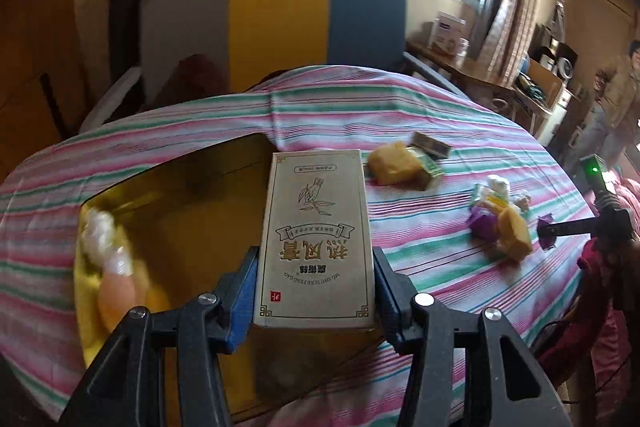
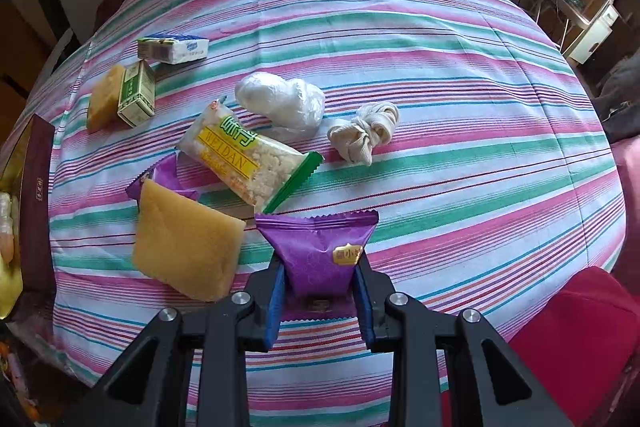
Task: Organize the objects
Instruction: 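Carry the white box into the tray and release it with the left gripper while the right carries the packet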
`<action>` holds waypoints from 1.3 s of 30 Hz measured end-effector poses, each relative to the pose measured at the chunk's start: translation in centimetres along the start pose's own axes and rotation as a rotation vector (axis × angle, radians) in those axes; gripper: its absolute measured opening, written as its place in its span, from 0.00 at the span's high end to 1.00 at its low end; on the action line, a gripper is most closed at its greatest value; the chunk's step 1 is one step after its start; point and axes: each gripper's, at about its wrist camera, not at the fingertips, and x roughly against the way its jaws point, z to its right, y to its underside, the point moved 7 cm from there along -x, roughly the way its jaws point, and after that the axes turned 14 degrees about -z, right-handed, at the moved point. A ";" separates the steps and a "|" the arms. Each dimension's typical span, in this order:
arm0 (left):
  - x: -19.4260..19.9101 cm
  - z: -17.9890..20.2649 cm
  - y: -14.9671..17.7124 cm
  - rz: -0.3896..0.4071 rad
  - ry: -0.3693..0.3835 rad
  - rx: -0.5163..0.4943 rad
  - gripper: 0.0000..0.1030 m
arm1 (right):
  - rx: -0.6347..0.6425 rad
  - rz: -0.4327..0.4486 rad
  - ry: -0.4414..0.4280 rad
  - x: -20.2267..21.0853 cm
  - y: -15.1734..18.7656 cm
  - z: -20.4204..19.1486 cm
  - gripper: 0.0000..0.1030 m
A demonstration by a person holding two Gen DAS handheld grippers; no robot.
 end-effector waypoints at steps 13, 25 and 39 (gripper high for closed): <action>-2.9 -12.5 7.6 -0.136 -0.192 0.265 0.49 | -0.007 0.000 0.027 -0.2 -0.2 0.0 0.71; -3.2 -12.7 9.8 -0.181 -0.191 0.268 0.44 | -0.022 -0.006 0.039 -0.4 -0.4 0.1 0.71; -0.7 -12.7 9.5 -0.068 -0.211 0.270 0.30 | -0.019 0.123 -0.013 3.9 -0.8 -2.7 0.71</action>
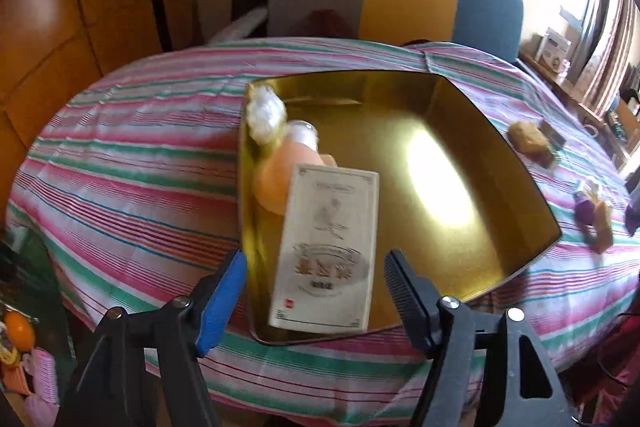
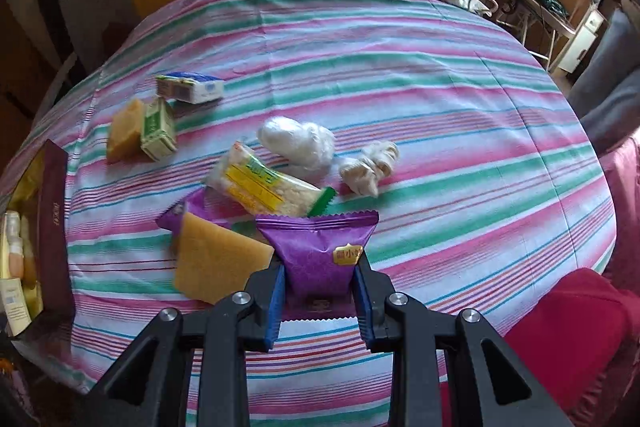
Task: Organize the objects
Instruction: 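Carry the white box into the tray and release it with the left gripper while the right carries the packet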
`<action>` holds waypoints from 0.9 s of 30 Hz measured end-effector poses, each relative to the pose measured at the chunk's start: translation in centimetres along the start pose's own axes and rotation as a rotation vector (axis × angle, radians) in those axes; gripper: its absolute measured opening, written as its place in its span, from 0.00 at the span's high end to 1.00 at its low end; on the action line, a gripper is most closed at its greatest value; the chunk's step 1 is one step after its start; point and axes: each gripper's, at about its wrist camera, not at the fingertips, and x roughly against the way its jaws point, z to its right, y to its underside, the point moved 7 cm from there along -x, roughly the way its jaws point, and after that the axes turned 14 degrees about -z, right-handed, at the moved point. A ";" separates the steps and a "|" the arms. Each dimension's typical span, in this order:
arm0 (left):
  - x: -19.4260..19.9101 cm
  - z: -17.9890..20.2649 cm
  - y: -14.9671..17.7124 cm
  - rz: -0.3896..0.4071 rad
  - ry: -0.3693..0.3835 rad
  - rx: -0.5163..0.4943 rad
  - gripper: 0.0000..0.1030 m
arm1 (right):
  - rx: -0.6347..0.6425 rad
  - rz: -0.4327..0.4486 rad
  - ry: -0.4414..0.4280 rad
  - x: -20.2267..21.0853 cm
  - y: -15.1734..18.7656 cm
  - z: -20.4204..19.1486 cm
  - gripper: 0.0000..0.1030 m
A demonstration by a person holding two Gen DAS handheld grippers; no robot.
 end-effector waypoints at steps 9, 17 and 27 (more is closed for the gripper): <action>1.2 -0.9 -0.2 0.044 0.009 0.057 0.30 | 0.365 0.123 -0.158 4.9 0.6 -18.2 0.71; 2.1 -1.6 -0.1 0.073 0.025 0.078 0.30 | 0.616 0.064 -0.273 2.8 4.1 -33.4 0.70; 1.7 -4.2 0.6 0.077 0.035 0.180 0.34 | 0.661 0.007 -0.303 -1.8 4.6 -43.3 0.70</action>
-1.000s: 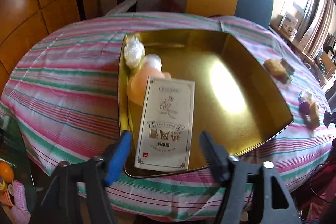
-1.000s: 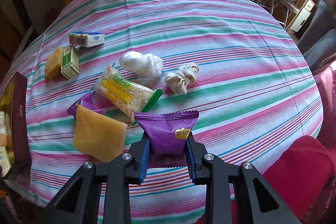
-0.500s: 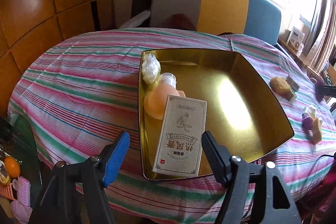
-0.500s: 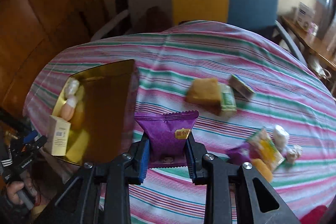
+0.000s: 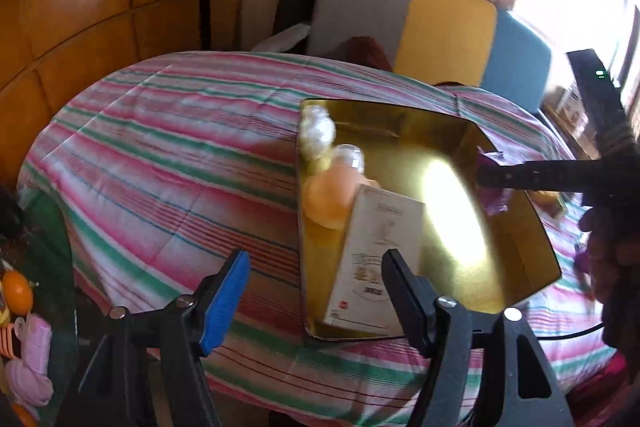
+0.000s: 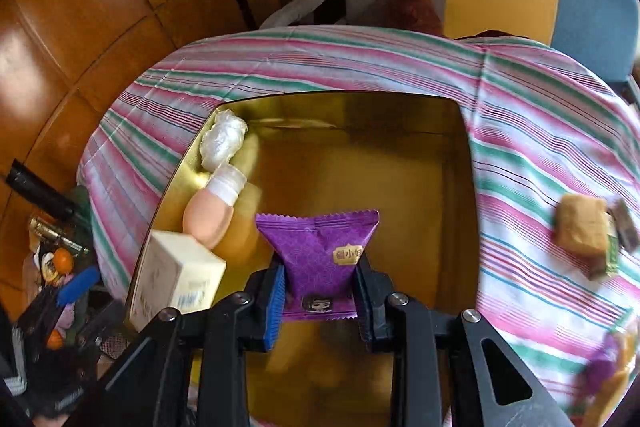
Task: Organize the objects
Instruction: 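Lower the purple packet into the tray and open the right gripper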
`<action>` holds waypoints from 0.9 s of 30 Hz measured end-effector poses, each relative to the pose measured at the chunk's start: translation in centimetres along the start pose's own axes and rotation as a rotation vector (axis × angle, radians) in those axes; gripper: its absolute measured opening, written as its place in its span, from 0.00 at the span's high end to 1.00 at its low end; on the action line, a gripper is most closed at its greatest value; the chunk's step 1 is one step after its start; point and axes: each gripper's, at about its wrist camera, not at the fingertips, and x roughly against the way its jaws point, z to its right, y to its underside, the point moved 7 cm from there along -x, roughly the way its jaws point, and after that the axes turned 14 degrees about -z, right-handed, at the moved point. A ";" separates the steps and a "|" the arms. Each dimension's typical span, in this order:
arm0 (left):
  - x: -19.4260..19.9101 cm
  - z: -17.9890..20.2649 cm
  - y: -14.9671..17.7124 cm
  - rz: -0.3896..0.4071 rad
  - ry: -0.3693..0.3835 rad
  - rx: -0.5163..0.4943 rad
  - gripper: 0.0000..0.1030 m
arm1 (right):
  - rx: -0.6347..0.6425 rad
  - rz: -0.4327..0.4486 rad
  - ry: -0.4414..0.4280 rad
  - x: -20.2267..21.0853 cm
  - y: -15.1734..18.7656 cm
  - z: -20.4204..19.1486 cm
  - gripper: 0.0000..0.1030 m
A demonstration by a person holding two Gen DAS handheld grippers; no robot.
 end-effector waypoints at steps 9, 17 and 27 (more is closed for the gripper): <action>-0.3 -2.0 0.6 -0.019 0.045 0.048 0.36 | -0.059 -0.068 0.018 -5.5 -5.9 -2.4 0.70; -1.3 -2.6 0.9 -0.046 0.043 0.062 0.37 | -0.095 -0.071 -0.036 -7.7 -9.3 -4.3 0.42; -0.3 -3.1 0.3 -0.004 0.004 0.067 0.38 | 0.002 0.029 0.011 -4.2 -7.7 -4.9 0.27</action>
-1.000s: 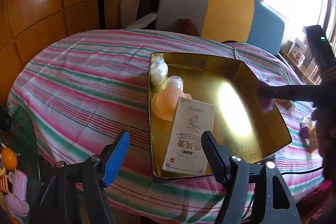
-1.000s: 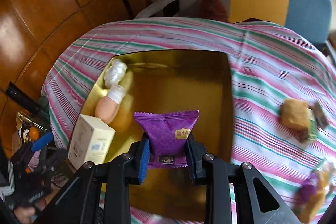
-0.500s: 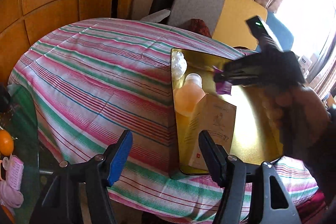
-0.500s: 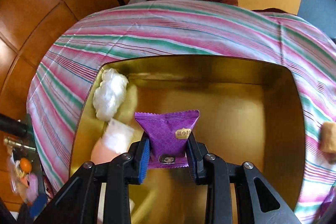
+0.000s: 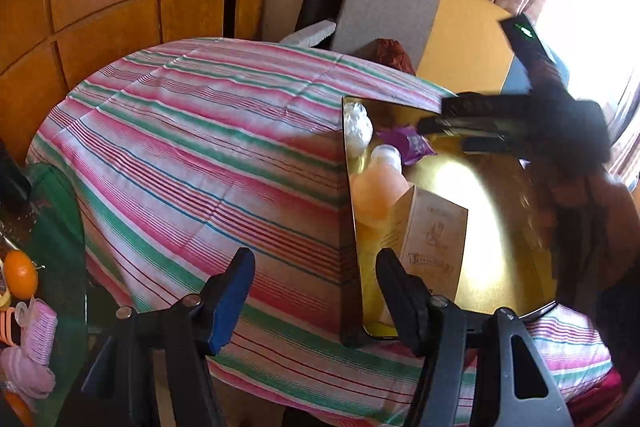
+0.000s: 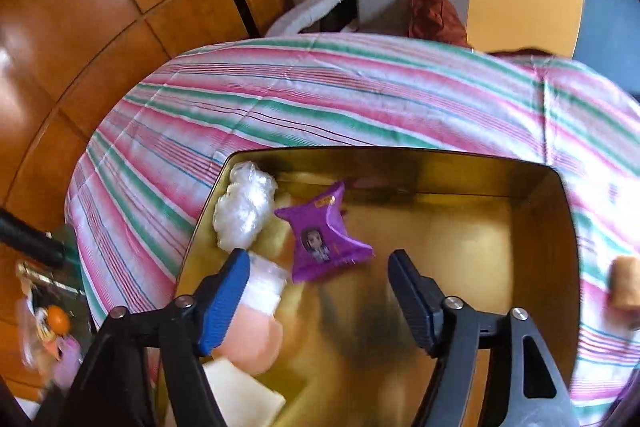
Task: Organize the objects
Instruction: 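Lower the purple packet into the tray and open the right gripper, then move both grippers back to the table, left toward the yellow sponge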
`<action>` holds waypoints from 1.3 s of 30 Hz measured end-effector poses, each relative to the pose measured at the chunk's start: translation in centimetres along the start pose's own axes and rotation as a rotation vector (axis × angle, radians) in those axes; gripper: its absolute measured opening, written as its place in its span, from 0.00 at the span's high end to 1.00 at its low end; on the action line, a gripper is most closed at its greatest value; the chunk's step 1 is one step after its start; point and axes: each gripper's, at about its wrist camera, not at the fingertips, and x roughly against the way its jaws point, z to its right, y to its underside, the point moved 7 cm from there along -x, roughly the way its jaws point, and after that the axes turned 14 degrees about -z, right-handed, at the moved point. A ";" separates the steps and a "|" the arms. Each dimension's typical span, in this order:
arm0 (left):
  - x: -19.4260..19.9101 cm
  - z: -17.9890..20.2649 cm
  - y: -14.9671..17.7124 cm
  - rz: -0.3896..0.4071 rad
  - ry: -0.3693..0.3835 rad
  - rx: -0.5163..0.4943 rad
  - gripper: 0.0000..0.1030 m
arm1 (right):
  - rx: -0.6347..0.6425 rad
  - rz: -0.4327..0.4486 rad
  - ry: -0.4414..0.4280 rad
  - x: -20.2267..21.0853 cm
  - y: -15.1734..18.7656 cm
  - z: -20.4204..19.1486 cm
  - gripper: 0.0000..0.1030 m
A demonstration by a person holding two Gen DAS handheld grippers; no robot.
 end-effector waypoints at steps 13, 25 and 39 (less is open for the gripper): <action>2.9 3.8 -0.2 0.059 0.032 -0.093 0.38 | 0.006 0.140 0.088 6.6 8.4 4.1 0.13; 3.9 10.2 0.0 0.045 0.126 -0.230 0.38 | -0.134 0.215 0.181 10.4 14.0 11.5 0.09; 3.3 21.5 0.6 -0.009 0.231 -0.476 0.38 | -0.372 0.205 0.249 13.6 19.6 23.6 0.06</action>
